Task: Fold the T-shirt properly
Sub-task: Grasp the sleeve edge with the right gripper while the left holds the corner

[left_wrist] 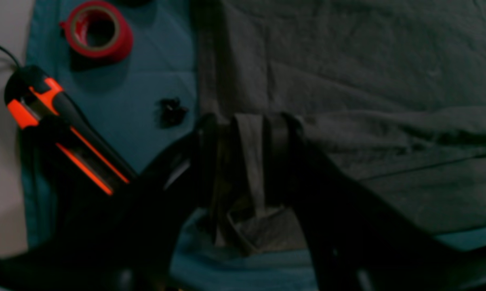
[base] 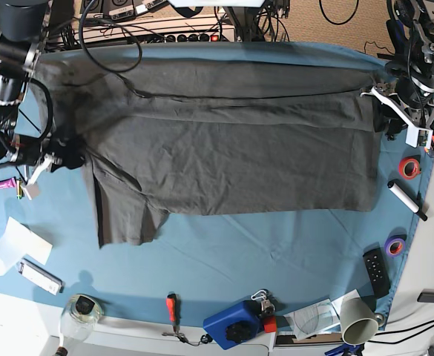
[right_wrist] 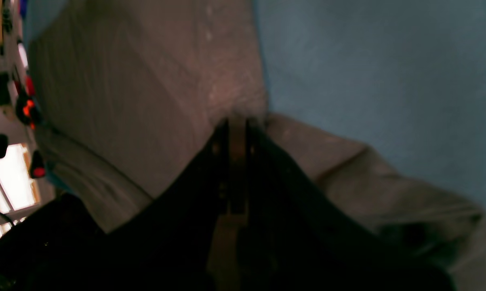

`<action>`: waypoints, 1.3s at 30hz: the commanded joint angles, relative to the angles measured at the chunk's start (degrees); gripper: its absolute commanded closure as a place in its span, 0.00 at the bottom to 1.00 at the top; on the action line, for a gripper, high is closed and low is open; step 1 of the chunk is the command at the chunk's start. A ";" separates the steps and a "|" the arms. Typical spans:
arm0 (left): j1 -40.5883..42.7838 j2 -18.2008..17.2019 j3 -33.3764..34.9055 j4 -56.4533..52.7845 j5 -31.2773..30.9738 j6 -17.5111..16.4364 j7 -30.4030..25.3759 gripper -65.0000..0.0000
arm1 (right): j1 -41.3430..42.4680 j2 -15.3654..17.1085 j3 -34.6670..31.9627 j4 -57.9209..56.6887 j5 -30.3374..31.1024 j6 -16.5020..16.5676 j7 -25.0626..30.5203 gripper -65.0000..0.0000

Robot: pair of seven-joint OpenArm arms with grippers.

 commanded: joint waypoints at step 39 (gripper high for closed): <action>-0.98 -0.63 -0.37 0.94 -0.63 -0.02 -1.27 0.69 | 0.00 0.04 15.54 28.72 -25.97 -5.70 17.29 0.69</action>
